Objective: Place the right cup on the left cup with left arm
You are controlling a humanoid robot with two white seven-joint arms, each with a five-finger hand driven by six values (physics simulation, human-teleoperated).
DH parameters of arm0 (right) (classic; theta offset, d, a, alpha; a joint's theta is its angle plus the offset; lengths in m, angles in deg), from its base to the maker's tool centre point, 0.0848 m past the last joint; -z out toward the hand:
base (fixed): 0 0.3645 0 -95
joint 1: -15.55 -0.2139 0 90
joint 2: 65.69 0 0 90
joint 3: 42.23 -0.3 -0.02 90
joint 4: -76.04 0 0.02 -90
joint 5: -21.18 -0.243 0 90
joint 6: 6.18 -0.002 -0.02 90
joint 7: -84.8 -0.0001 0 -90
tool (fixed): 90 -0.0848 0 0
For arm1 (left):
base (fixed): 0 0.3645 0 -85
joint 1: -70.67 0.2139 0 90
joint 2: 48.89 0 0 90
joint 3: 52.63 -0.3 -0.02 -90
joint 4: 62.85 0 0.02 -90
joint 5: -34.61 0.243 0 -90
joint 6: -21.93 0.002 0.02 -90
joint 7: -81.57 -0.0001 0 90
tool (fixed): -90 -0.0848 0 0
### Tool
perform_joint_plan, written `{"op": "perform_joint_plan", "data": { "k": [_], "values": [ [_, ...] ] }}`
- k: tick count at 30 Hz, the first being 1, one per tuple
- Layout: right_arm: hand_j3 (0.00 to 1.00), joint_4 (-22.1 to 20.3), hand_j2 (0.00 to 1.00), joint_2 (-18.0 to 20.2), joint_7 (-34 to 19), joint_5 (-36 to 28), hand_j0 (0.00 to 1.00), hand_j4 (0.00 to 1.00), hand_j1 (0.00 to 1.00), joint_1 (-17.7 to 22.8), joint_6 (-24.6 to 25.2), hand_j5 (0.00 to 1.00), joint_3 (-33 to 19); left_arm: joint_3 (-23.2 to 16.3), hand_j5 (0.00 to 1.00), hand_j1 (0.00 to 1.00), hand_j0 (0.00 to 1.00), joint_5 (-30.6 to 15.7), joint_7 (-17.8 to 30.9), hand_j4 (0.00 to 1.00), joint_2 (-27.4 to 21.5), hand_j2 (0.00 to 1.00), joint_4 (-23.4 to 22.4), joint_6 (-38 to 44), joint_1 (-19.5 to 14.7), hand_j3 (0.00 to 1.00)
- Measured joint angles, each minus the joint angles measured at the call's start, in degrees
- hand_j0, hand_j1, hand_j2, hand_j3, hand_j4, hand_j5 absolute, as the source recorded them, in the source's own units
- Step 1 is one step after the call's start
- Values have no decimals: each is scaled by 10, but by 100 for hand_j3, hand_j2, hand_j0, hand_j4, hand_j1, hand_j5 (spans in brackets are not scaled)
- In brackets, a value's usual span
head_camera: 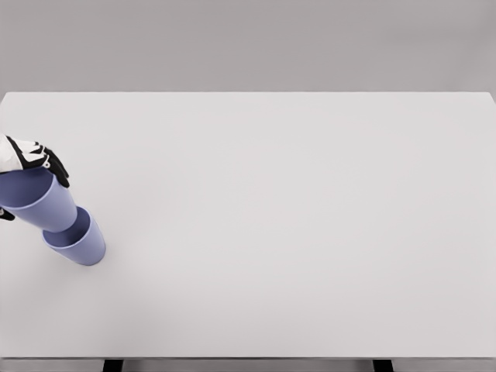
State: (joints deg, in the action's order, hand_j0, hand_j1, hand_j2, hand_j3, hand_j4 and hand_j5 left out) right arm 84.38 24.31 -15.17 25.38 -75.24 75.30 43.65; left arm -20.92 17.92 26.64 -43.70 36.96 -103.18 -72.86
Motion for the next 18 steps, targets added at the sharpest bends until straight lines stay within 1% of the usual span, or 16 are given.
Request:
{"op": "perform_joint_plan", "data": {
  "k": [4, 6, 12, 13, 18],
  "values": [
    [100, 0, 100, 0, 0, 0, 100, 100, 100, 0, 0, 100, 0, 1, 47, 47, 47, 0, 0, 47, 2, 47, -1, 0, 1, 47],
    [100, 0, 100, 0, 0, 0, 100, 100, 100, 0, 0, 100, 0, 1, 47, 47, 47, 1, 0, 47, 2, 47, -1, 0, 8, 47],
    [100, 0, 100, 0, 0, 0, 100, 100, 100, 0, 0, 100, 0, 5, 47, 47, 47, 1, 0, 47, 4, 47, -2, 1, 15, 47],
    [100, 0, 100, 0, 0, 0, 100, 100, 100, 0, 0, 100, 0, 6, 47, 47, 47, 2, 0, 47, 6, 47, -2, 0, 20, 47],
    [100, 0, 100, 0, 0, 0, 100, 100, 100, 0, 0, 100, 0, 7, 47, 47, 47, 3, 0, 47, 18, 47, -8, 0, 21, 47]
  ]
}}
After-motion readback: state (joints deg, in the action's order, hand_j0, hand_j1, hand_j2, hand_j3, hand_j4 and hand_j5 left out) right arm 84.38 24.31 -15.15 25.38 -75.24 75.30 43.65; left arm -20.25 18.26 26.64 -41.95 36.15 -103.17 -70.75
